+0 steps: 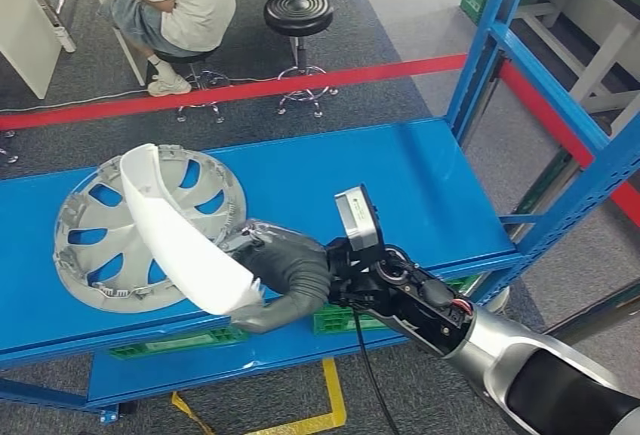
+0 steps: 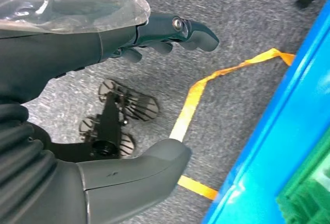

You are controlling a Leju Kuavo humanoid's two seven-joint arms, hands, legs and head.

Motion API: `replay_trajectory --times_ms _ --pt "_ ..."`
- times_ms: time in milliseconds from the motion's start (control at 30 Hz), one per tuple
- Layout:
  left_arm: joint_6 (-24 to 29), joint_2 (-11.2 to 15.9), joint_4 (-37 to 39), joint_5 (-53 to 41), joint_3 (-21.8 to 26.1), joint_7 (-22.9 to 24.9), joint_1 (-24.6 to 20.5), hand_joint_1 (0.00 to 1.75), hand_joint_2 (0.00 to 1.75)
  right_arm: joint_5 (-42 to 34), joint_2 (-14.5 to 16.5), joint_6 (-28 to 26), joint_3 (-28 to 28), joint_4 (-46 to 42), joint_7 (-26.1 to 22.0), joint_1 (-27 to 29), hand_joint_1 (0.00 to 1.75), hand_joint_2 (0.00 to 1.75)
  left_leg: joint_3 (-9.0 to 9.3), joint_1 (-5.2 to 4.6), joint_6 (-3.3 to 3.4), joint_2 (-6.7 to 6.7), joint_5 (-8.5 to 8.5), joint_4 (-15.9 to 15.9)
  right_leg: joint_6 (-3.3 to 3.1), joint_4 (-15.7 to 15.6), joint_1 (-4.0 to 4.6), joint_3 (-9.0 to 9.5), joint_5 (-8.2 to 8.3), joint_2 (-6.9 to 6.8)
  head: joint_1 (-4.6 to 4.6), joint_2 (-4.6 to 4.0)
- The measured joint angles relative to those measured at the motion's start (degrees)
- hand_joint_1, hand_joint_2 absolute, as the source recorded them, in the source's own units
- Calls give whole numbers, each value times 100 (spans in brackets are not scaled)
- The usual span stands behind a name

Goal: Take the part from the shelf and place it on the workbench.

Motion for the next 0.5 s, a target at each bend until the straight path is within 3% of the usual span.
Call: replay_trajectory --times_ms 100,233,500 --pt "-52 -3 0 53 16 -35 -15 0 0 -157 0 145 19 -65 -51 0 174 175 0 0 0 1 0 0 0 0 0 0 0 0 1 0" --pt "-38 -10 0 108 56 77 -22 0 175 -403 -1 444 33 -139 -125 14 172 175 0 0 0 1 0 0 0 0 0 -2 0 1 1 0" --pt "-20 -16 0 113 109 146 -33 0 175 -458 -1 651 36 -236 -169 69 170 175 0 0 0 2 0 0 0 0 0 -3 0 1 0 0"
